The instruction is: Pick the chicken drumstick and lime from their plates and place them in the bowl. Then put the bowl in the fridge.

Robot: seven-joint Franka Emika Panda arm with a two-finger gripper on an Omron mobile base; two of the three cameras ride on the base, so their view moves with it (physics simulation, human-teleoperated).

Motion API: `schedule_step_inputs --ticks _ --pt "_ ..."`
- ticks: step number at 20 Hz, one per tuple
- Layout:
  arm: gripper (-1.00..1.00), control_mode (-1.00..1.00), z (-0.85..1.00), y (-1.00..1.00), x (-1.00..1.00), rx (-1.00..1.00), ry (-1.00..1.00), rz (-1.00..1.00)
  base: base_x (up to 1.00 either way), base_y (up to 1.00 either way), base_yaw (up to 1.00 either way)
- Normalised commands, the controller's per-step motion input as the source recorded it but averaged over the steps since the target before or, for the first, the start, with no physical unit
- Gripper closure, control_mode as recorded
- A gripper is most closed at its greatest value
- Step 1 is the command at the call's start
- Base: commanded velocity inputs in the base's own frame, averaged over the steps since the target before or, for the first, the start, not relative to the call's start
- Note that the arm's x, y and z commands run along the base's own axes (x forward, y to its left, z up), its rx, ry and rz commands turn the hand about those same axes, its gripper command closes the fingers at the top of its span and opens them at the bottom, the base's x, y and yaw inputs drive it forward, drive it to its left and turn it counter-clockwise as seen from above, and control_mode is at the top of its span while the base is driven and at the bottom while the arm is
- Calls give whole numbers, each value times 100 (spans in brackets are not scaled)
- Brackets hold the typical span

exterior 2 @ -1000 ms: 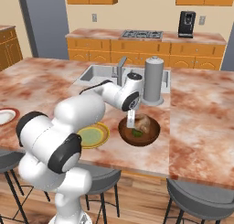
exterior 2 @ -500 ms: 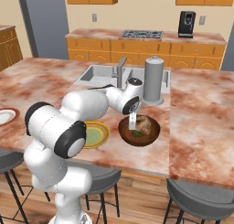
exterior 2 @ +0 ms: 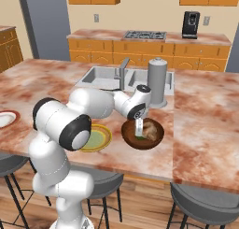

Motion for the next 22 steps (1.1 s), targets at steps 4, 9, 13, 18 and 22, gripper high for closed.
schedule_step_inputs --ticks 4,9,13,18,22 --pt "100 -100 -17 -2 13 10 0 0 0 0 0" --pt "100 -100 -15 -1 8 10 0 0 0 0 0" --pt "-100 -100 -4 0 0 3 0 1 0 0 0" --pt "-100 -100 4 0 -1 0 0 1 0 0 0" --pt "-100 -100 18 0 -12 -3 0 0 0 0 0"
